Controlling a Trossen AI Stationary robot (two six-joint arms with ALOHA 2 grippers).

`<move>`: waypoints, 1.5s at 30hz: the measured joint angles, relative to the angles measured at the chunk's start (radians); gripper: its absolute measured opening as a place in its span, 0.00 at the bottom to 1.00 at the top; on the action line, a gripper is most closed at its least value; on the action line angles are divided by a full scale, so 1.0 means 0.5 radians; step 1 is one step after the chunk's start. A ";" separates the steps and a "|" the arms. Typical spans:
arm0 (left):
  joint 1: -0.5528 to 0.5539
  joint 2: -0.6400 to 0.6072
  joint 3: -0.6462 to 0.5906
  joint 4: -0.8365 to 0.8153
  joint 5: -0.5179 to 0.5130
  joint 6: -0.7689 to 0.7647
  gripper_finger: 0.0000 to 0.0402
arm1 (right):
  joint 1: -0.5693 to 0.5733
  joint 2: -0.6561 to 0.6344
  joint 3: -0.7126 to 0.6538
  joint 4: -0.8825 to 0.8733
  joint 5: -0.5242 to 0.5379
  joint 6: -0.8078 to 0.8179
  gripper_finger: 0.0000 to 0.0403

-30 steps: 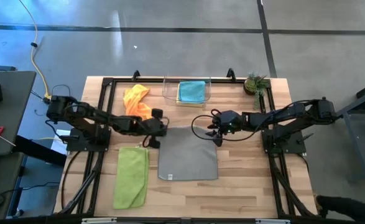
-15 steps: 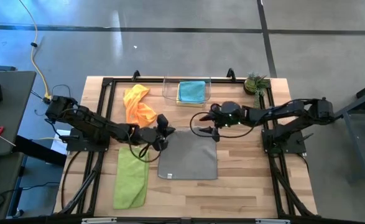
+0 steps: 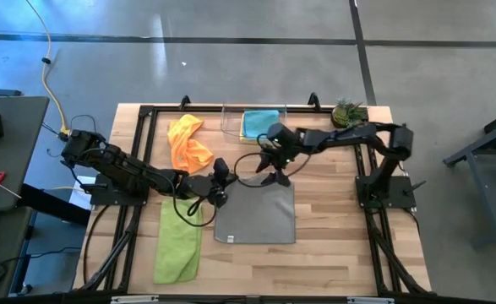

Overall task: Fold microfiber towels
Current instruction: Fold the gray towel on the table

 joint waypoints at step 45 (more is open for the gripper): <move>-0.040 -0.002 0.002 -0.375 -0.197 -0.512 0.00 | -0.184 -0.698 -1.016 -0.094 0.241 1.556 0.44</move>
